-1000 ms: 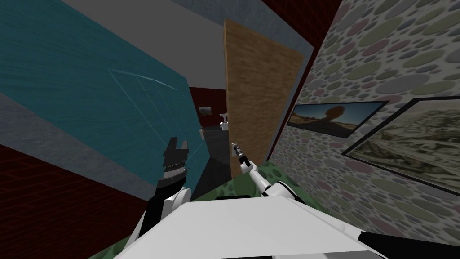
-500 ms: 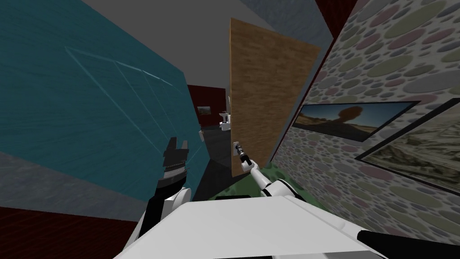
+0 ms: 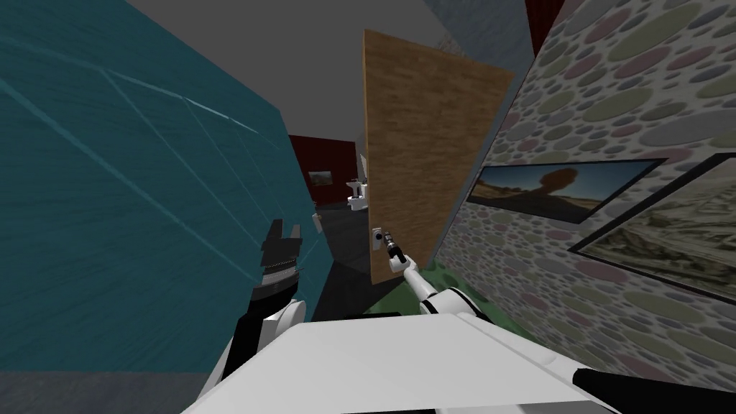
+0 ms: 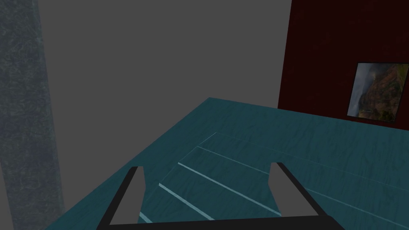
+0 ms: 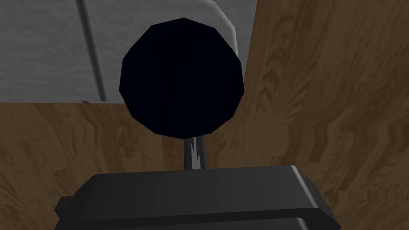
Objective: Push the door open
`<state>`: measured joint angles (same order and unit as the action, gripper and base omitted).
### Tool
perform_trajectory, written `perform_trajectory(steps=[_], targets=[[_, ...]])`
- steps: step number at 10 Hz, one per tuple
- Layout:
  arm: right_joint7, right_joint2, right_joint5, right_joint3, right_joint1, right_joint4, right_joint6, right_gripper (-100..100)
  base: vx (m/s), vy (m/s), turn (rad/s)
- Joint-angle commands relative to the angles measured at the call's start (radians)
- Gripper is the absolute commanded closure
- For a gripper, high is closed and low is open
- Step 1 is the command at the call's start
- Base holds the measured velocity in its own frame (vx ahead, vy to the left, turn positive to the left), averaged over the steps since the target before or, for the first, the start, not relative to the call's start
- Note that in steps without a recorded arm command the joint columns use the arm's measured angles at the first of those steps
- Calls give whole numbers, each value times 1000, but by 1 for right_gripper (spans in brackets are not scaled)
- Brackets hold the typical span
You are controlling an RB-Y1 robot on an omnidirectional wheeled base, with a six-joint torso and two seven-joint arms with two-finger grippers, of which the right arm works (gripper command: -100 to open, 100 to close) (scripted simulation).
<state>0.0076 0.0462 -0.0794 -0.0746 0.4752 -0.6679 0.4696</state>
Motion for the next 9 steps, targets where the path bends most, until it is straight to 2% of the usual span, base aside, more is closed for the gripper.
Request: perform_trajectory(steps=[1, 5, 7, 9], targets=[[-3, 6, -1, -3, 0, -1, -3, -100, -32, 54, -49], [-7, 2, -2, -7, -1, -4, -7, -100, -185, -5, -4], [-10, -8, -3, -10, -1, -5, -10, -100, -206, 2, -16], [-14, -29, -4, -13, -1, -7, -13, -100, -231, -3, -17]])
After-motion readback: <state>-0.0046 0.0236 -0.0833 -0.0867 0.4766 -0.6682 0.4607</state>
